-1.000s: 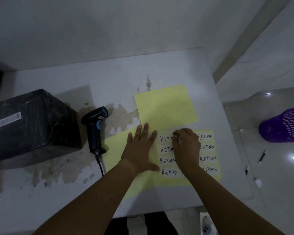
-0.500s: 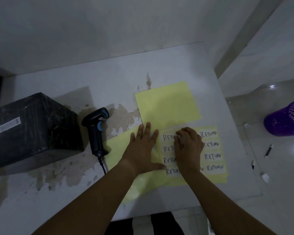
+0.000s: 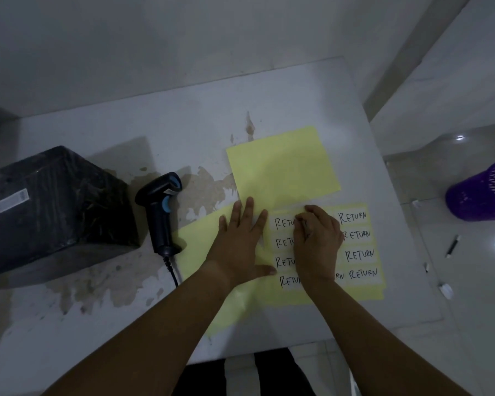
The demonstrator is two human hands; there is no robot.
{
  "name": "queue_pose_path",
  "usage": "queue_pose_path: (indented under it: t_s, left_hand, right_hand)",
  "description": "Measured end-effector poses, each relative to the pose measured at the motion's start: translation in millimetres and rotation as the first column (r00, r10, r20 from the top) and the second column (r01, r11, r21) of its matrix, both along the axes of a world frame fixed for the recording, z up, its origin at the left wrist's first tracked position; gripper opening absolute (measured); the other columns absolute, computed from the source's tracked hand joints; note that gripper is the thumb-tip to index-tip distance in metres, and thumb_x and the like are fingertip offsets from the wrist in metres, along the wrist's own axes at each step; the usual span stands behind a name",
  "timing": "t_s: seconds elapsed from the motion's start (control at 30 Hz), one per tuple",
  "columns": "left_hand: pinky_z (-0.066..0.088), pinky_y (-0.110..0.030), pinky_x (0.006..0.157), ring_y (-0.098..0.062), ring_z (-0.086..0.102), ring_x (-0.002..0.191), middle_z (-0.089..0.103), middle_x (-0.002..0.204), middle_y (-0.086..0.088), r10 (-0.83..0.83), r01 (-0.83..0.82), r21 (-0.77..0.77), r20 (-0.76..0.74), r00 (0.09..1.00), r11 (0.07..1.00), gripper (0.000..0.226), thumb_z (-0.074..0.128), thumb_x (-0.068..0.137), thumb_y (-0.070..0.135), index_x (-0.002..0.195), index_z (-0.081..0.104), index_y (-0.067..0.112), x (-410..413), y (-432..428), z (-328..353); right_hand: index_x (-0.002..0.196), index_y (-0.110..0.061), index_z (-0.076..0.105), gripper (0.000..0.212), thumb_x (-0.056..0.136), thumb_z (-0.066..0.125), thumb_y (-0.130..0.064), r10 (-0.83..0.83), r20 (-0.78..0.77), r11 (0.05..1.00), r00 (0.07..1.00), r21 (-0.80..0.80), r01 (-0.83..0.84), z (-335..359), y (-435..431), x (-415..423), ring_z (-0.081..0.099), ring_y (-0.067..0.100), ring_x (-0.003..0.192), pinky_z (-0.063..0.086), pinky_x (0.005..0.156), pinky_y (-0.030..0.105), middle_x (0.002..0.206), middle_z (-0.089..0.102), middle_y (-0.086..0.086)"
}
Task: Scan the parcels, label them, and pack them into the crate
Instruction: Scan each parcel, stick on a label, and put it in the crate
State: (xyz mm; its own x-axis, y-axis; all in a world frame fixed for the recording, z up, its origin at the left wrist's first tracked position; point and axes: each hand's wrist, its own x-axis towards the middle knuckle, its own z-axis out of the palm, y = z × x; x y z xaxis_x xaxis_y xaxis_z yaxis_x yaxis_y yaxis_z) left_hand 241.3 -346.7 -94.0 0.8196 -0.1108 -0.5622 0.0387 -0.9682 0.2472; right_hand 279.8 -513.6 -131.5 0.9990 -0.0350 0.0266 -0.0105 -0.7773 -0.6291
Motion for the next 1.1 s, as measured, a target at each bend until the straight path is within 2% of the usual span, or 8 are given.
queue_pose_path:
  t_s: [0.07,0.23,0.77,0.9,1.03,1.1]
  left_hand:
    - [-0.004,-0.057,0.125,-0.033,-0.033,0.149,-0.040,0.160,-0.007,-0.002,0.002,0.001,-0.002,1.000,1.000,0.126,0.061,0.078,0.080,0.159,-0.020,0.026,0.4,-0.1,-0.2]
    - [-0.004,-0.057,0.125,-0.033,-0.033,0.149,-0.039,0.161,-0.007,-0.015,0.015,-0.013,-0.017,1.000,1.000,0.129,0.066,0.077,0.076,0.159,-0.019,0.026,0.3,1.6,-1.1]
    - [-0.002,-0.058,0.124,-0.035,-0.032,0.149,-0.040,0.161,-0.007,-0.033,0.033,0.003,-0.029,0.999,0.999,0.129,0.067,0.077,0.075,0.159,-0.020,0.026,1.1,3.1,0.6]
    - [-0.001,-0.059,0.123,-0.035,-0.031,0.150,-0.039,0.161,-0.007,-0.029,0.028,-0.021,-0.018,0.999,0.999,0.129,0.067,0.077,0.075,0.159,-0.019,0.026,2.1,5.0,1.4]
    - [0.000,-0.060,0.124,-0.035,-0.031,0.150,-0.039,0.161,-0.007,-0.035,0.035,-0.022,-0.016,0.999,0.999,0.129,0.067,0.077,0.076,0.159,-0.020,0.026,1.1,4.2,0.8]
    - [0.001,-0.061,0.124,-0.036,-0.031,0.150,-0.040,0.161,-0.007,-0.040,0.040,-0.018,-0.014,0.999,0.999,0.129,0.066,0.077,0.076,0.159,-0.021,0.027,1.1,4.0,0.2]
  right_hand:
    - [0.096,-0.019,0.068,0.009,0.089,0.064,-0.015,-0.004,-0.002,1.000,1.000,0.008,0.004,0.1,0.3,0.4,0.048,0.022,0.114,0.034,0.096,0.041,0.124,0.061,-0.005]
    - [0.110,-0.017,0.069,0.020,0.091,0.062,-0.017,0.017,0.010,1.000,1.000,-0.015,-0.017,-3.3,-2.6,-1.2,0.050,0.024,0.114,0.036,0.097,0.044,0.126,0.062,-0.003]
    - [0.104,-0.016,0.068,0.015,0.091,0.060,-0.015,-0.006,0.008,1.000,1.000,-0.022,0.006,-4.3,1.6,-0.3,0.047,0.021,0.114,0.031,0.093,0.038,0.125,0.060,-0.004]
    - [0.098,-0.019,0.064,0.010,0.091,0.060,-0.015,0.000,0.014,0.999,1.000,-0.033,0.001,-4.6,4.4,0.4,0.047,0.021,0.113,0.032,0.093,0.040,0.125,0.057,-0.005]
    - [0.111,-0.017,0.064,0.020,0.092,0.060,-0.015,-0.006,0.030,0.999,1.000,-0.048,0.007,-7.2,2.8,-2.3,0.046,0.023,0.116,0.033,0.097,0.042,0.127,0.058,-0.003]
    - [0.108,-0.018,0.066,0.018,0.091,0.062,-0.014,-0.003,0.056,0.999,0.998,-0.032,0.005,-7.6,2.0,-2.7,0.047,0.022,0.115,0.032,0.096,0.041,0.126,0.058,-0.004]
